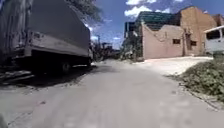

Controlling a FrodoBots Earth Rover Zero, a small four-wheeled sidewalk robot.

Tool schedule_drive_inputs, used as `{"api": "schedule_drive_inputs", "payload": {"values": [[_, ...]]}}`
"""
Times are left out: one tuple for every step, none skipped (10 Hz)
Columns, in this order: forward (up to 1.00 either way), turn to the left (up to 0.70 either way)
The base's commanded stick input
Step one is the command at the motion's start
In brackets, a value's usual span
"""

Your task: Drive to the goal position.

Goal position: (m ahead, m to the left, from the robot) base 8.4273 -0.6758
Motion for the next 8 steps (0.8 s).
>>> {"api": "schedule_drive_inputs", "payload": {"values": [[1.00, 0.00], [1.00, 0.00], [1.00, 0.00], [1.00, 0.00], [1.00, 0.05], [1.00, 0.03], [1.00, -0.17], [1.00, -0.40]]}}
